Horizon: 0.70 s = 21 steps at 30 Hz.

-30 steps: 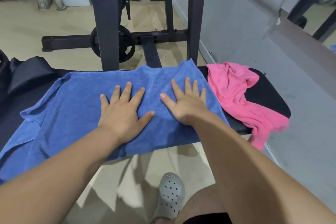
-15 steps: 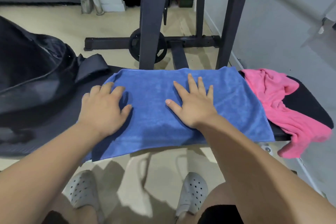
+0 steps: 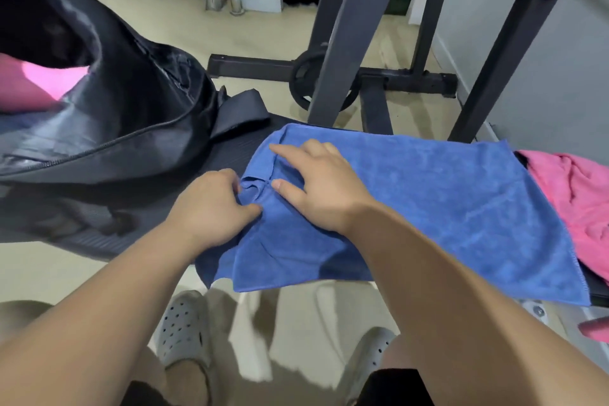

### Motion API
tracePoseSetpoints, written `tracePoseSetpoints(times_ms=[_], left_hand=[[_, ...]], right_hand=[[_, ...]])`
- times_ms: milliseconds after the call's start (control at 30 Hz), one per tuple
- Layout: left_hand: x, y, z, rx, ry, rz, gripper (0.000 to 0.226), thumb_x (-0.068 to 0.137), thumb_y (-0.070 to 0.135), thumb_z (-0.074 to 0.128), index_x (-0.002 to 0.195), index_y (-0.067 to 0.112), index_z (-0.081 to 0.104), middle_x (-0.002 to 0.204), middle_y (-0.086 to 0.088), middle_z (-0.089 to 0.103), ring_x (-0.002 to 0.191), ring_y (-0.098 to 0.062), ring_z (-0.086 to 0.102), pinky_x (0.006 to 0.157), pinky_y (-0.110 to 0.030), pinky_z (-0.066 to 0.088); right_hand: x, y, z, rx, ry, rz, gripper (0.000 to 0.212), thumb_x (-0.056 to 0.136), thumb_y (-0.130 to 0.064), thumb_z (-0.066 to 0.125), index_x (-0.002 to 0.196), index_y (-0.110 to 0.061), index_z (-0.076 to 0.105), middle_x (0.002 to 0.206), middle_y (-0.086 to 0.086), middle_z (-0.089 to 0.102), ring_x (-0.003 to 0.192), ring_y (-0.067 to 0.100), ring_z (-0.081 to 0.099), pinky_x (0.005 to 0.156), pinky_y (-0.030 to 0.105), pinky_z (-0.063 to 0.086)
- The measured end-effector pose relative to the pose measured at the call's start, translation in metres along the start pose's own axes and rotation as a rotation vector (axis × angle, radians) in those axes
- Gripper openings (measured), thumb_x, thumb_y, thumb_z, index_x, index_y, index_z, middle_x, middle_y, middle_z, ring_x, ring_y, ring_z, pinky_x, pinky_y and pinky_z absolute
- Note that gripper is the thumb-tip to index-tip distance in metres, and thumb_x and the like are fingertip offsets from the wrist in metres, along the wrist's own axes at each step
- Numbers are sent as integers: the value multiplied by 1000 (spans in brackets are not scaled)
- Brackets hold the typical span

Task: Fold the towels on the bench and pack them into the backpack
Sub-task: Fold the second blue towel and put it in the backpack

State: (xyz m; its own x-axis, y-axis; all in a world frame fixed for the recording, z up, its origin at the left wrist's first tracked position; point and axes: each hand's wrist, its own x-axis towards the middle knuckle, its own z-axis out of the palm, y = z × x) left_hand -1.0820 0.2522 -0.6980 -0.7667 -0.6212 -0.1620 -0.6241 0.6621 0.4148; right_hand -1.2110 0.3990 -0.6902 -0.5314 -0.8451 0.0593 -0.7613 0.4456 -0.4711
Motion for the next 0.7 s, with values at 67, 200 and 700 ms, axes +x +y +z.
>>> tracePoseSetpoints(times_ms=[67, 200, 700], left_hand=[[1, 2, 3, -57, -8, 72, 29, 82, 40, 74, 85, 21, 52, 85, 4, 59, 80, -17, 55, 66, -36, 43], [3, 6, 9, -102, 8, 212, 18, 90, 30, 68, 89, 19, 54, 81, 6, 58, 82, -21, 54, 67, -36, 38], [-3, 12, -6, -27, -9, 110, 25, 72, 27, 72, 88, 29, 54, 77, 8, 62, 75, -16, 58, 66, -37, 50]], right_hand=[[4, -9, 5, 39, -30, -40, 54, 99, -42, 55, 150, -43, 39, 105, -10, 45, 118, 19, 44, 101, 36, 39], [14, -11, 18, 53, -56, -13, 32, 97, -33, 58, 127, -39, 63, 102, -9, 65, 103, 17, 58, 88, 38, 49], [22, 20, -14, 908, 383, 422, 15, 107, -23, 40, 104, -20, 54, 61, 4, 64, 57, 22, 70, 52, 31, 54]])
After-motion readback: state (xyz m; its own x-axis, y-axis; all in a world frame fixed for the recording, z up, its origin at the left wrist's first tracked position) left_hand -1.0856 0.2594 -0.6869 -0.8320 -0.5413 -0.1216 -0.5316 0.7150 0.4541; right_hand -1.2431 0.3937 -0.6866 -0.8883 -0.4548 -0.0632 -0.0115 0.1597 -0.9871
